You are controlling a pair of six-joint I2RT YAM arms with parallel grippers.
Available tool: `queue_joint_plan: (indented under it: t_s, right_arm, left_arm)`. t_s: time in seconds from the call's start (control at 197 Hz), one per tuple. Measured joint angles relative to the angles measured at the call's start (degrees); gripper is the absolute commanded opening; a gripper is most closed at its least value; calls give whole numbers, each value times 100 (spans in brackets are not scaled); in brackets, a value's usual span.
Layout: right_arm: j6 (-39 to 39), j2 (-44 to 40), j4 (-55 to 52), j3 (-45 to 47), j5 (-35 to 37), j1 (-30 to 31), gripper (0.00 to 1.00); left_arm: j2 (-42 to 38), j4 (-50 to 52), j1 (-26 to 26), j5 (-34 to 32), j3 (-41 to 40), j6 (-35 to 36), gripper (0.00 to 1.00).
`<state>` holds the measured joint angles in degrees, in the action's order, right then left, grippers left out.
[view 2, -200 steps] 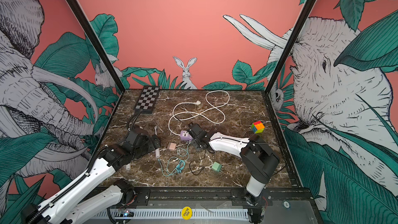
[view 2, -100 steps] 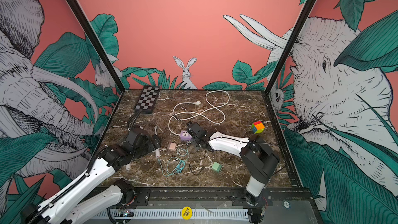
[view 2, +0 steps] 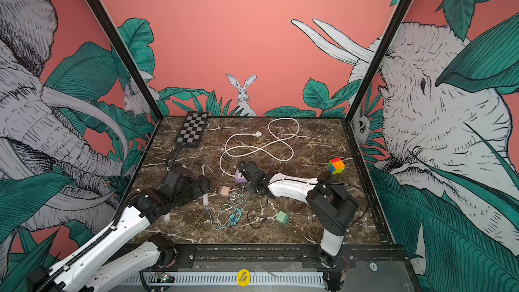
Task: Charge the electric toothbrush
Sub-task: Pick up the charging cable from the center of the board.
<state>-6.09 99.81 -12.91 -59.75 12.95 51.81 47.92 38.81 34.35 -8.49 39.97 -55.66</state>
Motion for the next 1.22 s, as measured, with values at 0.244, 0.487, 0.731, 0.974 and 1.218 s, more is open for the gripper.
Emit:
queue_joint_plan:
  t_s: [0.244,0.487,0.731,0.974,1.218]
  right_arm:
    - [50,-9,85,24,55,7,35]
    - [188,-22,122,87,339,66,35]
    - [302,11,157,87,470,94,22]
    - [404,11,195,87,501,208,4]
    - [485,-203,192,153,363,275,0]
  left_arm:
    - [0,-42,0,17,-42,0,99]
    - [0,-79,0,35,-59,0,99]
    - [-4,-98,0,59,-83,0,99]
    - [-2,-109,0,76,-114,0,99]
    - [-4,-160,0,122,-114,0,99]
